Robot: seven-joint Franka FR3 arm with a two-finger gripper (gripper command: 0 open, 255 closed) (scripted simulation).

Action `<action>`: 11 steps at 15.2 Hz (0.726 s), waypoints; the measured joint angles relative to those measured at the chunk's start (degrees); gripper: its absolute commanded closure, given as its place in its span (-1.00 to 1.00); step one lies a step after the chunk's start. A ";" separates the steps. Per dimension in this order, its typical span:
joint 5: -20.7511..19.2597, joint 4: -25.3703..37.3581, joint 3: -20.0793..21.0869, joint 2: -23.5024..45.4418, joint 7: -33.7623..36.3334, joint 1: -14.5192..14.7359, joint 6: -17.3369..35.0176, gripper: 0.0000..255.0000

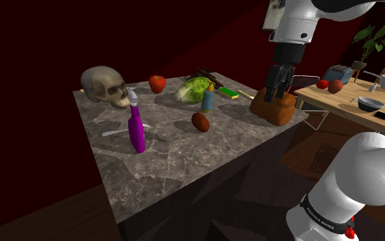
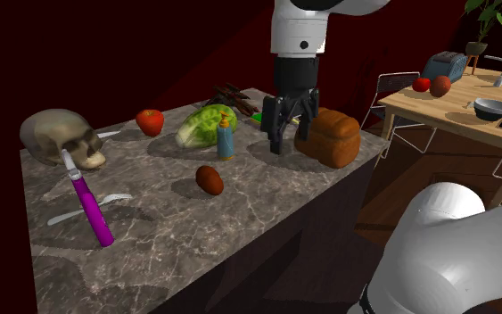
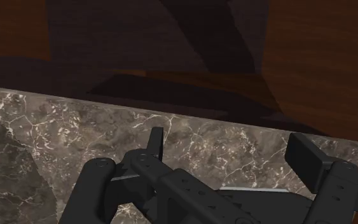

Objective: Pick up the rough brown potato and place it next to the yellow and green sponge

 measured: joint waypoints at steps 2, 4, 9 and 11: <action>-0.11 0.08 0.46 0.86 0.36 -0.02 0.84 -1.00; -0.36 -0.17 2.20 3.90 1.80 -0.04 4.29 -1.00; -2.55 0.57 6.50 12.66 6.06 -0.82 12.74 -1.00; -3.72 1.76 8.56 17.43 8.51 -1.15 16.34 -1.00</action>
